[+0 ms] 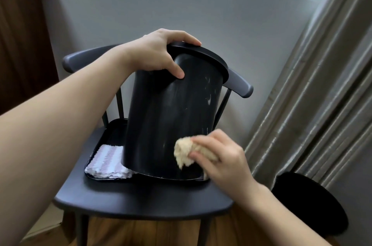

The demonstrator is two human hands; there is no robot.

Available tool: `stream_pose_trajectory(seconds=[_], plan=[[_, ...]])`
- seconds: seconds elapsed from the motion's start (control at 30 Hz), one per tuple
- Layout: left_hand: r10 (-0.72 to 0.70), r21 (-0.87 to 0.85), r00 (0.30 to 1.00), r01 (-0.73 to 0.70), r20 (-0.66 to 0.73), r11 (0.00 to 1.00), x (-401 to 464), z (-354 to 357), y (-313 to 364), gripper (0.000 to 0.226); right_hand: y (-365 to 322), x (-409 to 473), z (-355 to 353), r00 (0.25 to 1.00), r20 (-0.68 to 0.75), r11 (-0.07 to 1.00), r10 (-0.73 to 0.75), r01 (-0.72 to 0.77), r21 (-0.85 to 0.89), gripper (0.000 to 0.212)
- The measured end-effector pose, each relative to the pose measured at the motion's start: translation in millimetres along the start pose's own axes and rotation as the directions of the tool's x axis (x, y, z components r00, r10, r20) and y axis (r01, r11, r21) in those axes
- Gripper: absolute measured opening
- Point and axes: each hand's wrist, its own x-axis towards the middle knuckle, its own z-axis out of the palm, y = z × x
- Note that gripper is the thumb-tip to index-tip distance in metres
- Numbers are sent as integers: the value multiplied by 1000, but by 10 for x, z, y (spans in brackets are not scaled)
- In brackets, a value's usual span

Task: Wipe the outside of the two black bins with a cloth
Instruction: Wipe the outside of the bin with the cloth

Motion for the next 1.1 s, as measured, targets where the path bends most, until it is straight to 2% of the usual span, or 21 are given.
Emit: stream_pose_trajectory(seconds=[0.13, 0.2, 0.33, 0.53, 0.6, 0.73, 0.8, 0.93, 1.1], plan=[[-6, 21, 1000, 7, -4, 1000, -4, 26, 20, 74, -50, 493, -122, 974, -191, 992, 124, -119, 36, 21], [-6, 21, 1000, 6, -2, 1000, -7, 32, 35, 74, -57, 666, -133, 964, -215, 987, 159, -160, 13, 19], [-2, 21, 1000, 2, -1, 1000, -13, 28, 41, 75, -32, 667, -77, 963, -180, 979, 201, -205, -9, 20], [7, 4, 1000, -7, -25, 1000, -52, -30, -28, 74, -67, 160, 42, 998, 57, 996, 41, -46, 82, 24], [11, -1, 999, -11, -32, 1000, -65, -40, -39, 74, -59, 213, 26, 999, 41, 997, 36, -38, 65, 23], [9, -5, 999, -10, -35, 1000, -67, -27, -27, 74, -9, 427, -18, 971, -150, 982, 184, -178, 57, 21], [6, -4, 999, -6, -32, 1000, -66, -27, -26, 74, 5, 362, -5, 981, -119, 987, 156, -149, 63, 21], [-17, -6, 999, 17, -33, 1000, -75, -25, -32, 71, 24, -40, 68, 997, 68, 991, 42, -50, 124, 24], [-35, 55, 994, 41, -100, 998, -79, 58, 19, 67, 3, -254, 132, 990, -4, 971, 138, -135, 198, 25]])
